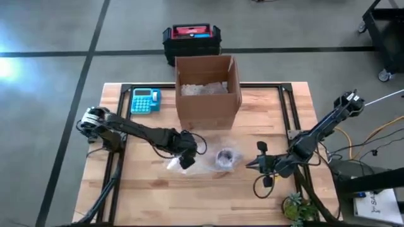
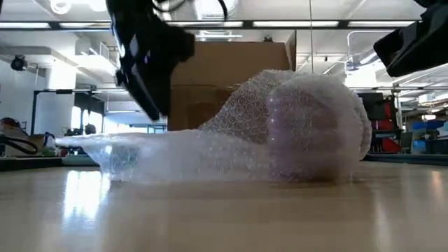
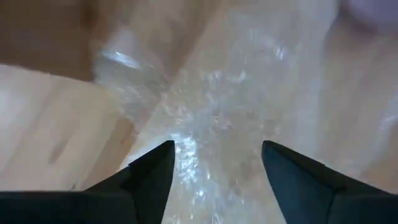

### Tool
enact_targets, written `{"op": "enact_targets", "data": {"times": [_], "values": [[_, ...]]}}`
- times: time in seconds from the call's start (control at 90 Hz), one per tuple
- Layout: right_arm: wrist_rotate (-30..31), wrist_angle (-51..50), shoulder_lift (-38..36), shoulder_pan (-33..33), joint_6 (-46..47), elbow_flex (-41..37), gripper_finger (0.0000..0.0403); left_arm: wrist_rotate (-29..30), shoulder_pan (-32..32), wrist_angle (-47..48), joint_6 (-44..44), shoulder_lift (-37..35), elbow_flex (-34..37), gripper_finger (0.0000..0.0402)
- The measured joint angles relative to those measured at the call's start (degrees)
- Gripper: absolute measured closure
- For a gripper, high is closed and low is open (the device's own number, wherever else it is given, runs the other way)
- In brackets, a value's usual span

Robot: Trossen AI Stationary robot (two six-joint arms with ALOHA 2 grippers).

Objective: Wrap mug
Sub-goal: Wrap the purple mug with bubble wrap

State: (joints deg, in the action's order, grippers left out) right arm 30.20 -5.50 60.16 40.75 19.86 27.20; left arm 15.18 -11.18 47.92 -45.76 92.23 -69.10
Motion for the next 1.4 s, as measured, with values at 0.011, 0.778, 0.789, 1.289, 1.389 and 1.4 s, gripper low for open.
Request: {"op": "enact_targets", "data": {"times": [0.011, 0.778, 0.789, 1.289, 1.389, 1.4], "values": [[0.0, 0.0, 0.0, 0.0, 0.0, 0.0, 0.0389, 0.4, 0.0, -0.1, -0.4, -0.5, 0.2, 0.0185], [-0.1, 0.1, 0.0, 0.0, 0.1, -1.7, 0.0389, -9.9, 5.9, -57.7, -22.3, -13.0, 46.1, 0.0174], [-0.1, 0.1, 0.0, 0.0, 0.1, -1.7, 0.0389, -9.9, 5.9, -58.2, -22.4, -13.0, 46.3, 0.0174], [0.0, 0.2, 0.0, 0.0, 0.1, -2.1, 0.0389, -14.6, 5.1, -78.1, -11.9, 2.2, 37.9, 0.0367], [0.0, -0.3, 0.0, 0.0, -0.1, -2.2, 0.0389, -15.8, 4.2, -80.0, -9.2, 4.6, 32.7, 0.0389], [0.0, -0.3, 0.0, 0.0, -0.1, -2.2, 0.0389, -15.8, 4.1, -80.0, -8.9, 4.7, 32.1, 0.0389]]}}
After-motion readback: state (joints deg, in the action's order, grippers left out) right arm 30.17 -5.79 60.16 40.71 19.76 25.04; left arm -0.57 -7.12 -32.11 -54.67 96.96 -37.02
